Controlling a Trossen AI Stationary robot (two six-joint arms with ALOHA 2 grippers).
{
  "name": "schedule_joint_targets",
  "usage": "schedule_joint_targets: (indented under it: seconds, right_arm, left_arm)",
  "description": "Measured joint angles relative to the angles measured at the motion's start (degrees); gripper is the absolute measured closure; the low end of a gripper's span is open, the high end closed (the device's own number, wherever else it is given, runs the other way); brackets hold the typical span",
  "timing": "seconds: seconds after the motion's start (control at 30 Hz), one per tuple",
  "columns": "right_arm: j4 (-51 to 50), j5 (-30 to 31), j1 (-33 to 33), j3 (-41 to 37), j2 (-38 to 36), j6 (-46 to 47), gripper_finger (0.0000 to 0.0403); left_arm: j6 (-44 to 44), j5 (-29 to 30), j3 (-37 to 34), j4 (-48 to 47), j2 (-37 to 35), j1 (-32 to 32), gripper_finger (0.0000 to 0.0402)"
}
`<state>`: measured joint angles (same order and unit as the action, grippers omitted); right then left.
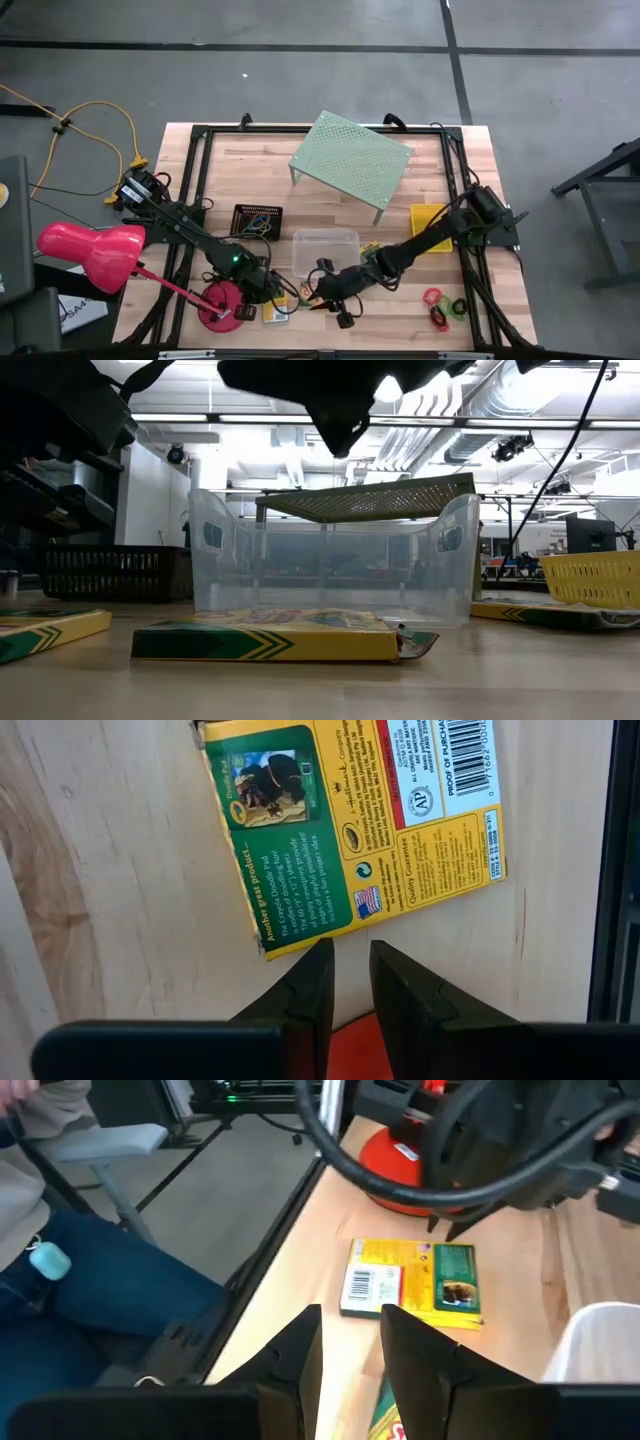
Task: Pick & Place Office Desk Supplies
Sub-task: Put the left yellow crayon box into the transparent bin
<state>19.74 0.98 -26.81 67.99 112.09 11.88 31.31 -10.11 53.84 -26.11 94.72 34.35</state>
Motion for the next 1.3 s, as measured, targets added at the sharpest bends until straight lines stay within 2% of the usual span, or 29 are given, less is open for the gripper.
schedule_joint_targets:
  seconds: [0.23,0.43,0.5,0.77,0.97,1.3]
  right_arm:
    - [-3.2,1.7,-2.0,2.7,0.0,-3.1,0.0309]
    - [-22.4,11.5,-4.9,14.1,0.0,-6.2,0.0309]
    - [-25.2,13.7,-5.5,16.1,0.0,-6.4,0.0309]
    - [-24.9,15.7,-6.2,16.4,3.4,-4.5,0.0309]
    - [-19.1,16.0,-6.2,16.4,9.0,-4.2,0.0309]
    - [-15.9,16.0,-5.7,16.5,12.5,-0.7,0.0309]
  left_arm:
    - [0.0,0.0,0.0,0.0,0.0,0.0,0.0338]
    - [0.0,0.0,0.0,0.0,0.0,0.0,0.0338]
    - [0.0,0.0,0.0,0.0,0.0,0.0,0.0338]
    - [0.0,0.1,0.0,0.0,0.0,0.0,0.0338]
    - [0.0,0.1,0.0,-0.1,0.0,0.0,0.0338]
    - [-0.1,1.4,0.0,0.1,0.0,0.0,0.0338]
